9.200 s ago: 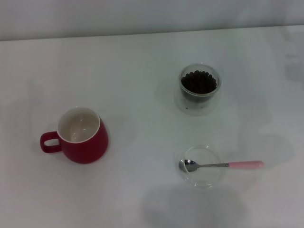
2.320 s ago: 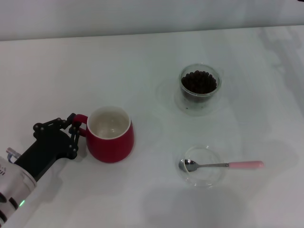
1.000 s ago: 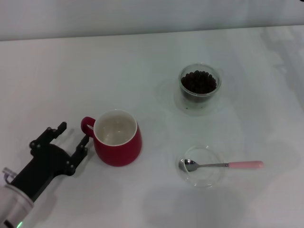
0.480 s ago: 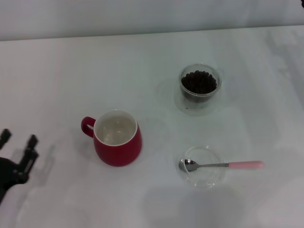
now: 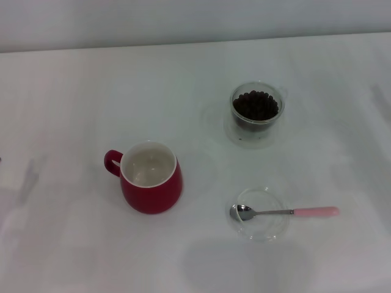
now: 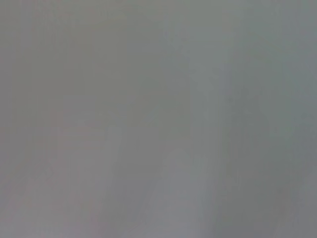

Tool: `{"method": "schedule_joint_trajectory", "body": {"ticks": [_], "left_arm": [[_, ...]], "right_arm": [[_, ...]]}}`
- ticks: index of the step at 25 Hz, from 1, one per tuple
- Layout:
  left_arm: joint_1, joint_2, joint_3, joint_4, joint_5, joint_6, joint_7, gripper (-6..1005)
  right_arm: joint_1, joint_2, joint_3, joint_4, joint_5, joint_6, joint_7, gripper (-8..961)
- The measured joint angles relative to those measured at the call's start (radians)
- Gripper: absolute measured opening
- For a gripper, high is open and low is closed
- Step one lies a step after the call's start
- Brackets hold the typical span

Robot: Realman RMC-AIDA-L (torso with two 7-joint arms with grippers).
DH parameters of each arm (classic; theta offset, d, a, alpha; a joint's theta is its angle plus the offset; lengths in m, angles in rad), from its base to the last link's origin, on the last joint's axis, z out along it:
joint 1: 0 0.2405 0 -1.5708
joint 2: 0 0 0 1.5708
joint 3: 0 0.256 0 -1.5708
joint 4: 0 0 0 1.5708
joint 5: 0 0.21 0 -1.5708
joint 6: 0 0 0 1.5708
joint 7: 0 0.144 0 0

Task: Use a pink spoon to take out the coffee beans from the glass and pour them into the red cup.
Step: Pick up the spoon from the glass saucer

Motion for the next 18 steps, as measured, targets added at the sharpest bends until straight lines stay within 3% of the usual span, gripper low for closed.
{"method": "schedule_joint_trajectory", "body": {"ticks": [3,7,12,18], "left_arm": [[-0.019,-0.001,0.000,0.002,-0.066,0.014,-0.003,885],[-0.036,0.000,0.000,-0.003,-0.170,0.020,0.002,888],[-0.038,-0.002,0.000,-0.014,-0.320,0.015,0.006,891],[-0.062,0.001,0.001,-0.021,-0.344,0.019,0.007,891]], "right_arm": [[-0.086,-0.004,-0.034,0.008,-0.001,-0.107,0.089,863],[-0.167,0.013,-0.053,0.070,-0.002,-0.224,0.201,863],[-0.168,0.018,-0.122,0.250,-0.006,-0.403,0.328,863],[-0.146,0.026,-0.130,0.377,-0.126,-0.467,0.353,863]]}}
